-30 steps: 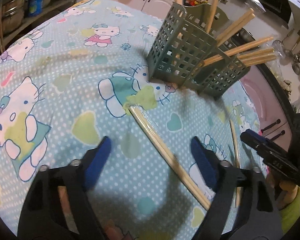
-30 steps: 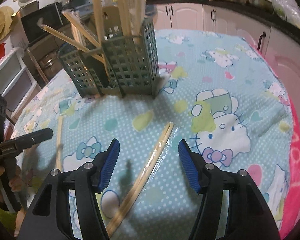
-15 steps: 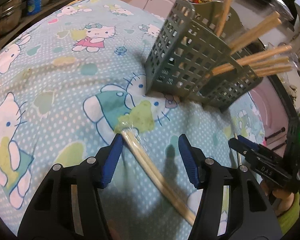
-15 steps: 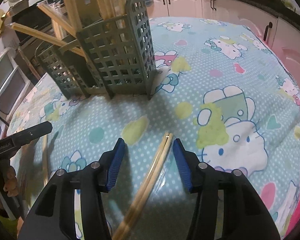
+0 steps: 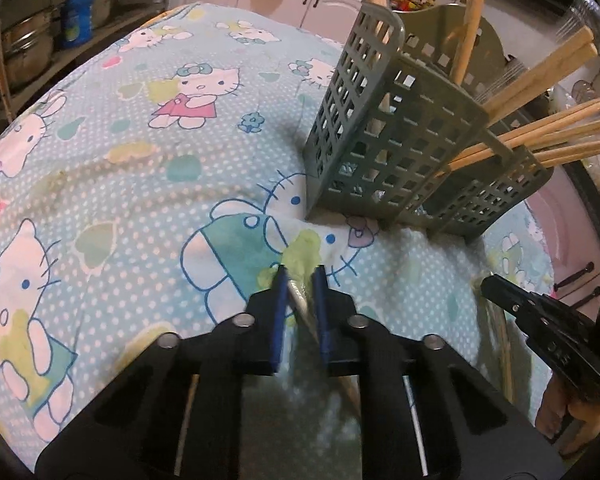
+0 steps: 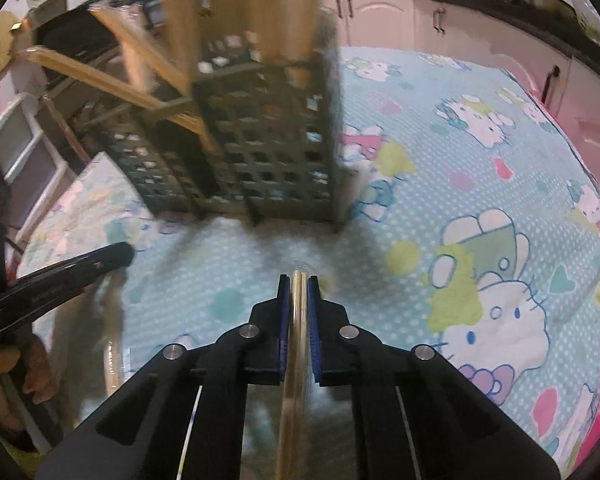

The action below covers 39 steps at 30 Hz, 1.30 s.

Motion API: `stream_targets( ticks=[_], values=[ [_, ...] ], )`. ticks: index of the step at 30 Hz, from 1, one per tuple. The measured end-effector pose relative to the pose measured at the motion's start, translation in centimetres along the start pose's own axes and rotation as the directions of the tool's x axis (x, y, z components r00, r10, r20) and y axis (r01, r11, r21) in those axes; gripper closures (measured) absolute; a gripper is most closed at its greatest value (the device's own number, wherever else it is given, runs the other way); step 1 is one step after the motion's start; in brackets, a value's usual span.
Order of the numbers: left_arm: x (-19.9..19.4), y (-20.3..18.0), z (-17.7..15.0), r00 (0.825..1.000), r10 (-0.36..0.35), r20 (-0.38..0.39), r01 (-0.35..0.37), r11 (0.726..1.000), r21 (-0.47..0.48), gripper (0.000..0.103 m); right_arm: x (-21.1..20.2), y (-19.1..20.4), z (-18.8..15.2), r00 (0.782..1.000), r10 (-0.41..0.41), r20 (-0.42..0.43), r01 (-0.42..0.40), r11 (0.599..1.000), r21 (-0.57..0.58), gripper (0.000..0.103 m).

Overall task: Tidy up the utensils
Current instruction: 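Lift the chopsticks with the left tool and carry them over the caddy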

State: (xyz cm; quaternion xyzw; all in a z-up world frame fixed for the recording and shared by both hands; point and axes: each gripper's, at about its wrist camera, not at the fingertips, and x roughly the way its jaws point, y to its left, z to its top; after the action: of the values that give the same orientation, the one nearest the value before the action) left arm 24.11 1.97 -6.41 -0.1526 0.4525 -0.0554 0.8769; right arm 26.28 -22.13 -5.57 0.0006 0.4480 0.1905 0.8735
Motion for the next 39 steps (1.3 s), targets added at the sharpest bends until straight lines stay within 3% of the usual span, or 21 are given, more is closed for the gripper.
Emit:
stream_targets(
  ticks=[11, 21, 29, 39],
  values=[
    [-5.7, -1.7, 1.6, 0.986, -0.120, 0.112, 0.112, 0.991, 0.073, 0.100, -6.6, 3.0, 1.0, 0.983, 0.112, 0.147, -0.100, 0.991, -0.084, 0.098],
    [-13.3, -3.4, 4.6, 0.944, -0.182, 0.275, 0.146, 0.978, 0.148, 0.102, -12.2, 4.4, 2.6, 0.939, 0.167, 0.300, -0.132, 0.982, -0.134, 0.098],
    [-17.9, -4.6, 7.4, 0.900, -0.214, 0.379, 0.144, 0.968, 0.205, 0.102, -16.9, 4.7, 5.5, 0.873, 0.177, 0.455, -0.124, 0.982, -0.145, 0.098],
    [-21.8, -6.6, 10.9, 0.848, -0.225, 0.480, 0.107, 0.959, 0.261, 0.102, -20.4, 4.6, 10.4, 0.782, 0.121, 0.612, -0.040, 0.989, -0.146, 0.098]
  ],
)
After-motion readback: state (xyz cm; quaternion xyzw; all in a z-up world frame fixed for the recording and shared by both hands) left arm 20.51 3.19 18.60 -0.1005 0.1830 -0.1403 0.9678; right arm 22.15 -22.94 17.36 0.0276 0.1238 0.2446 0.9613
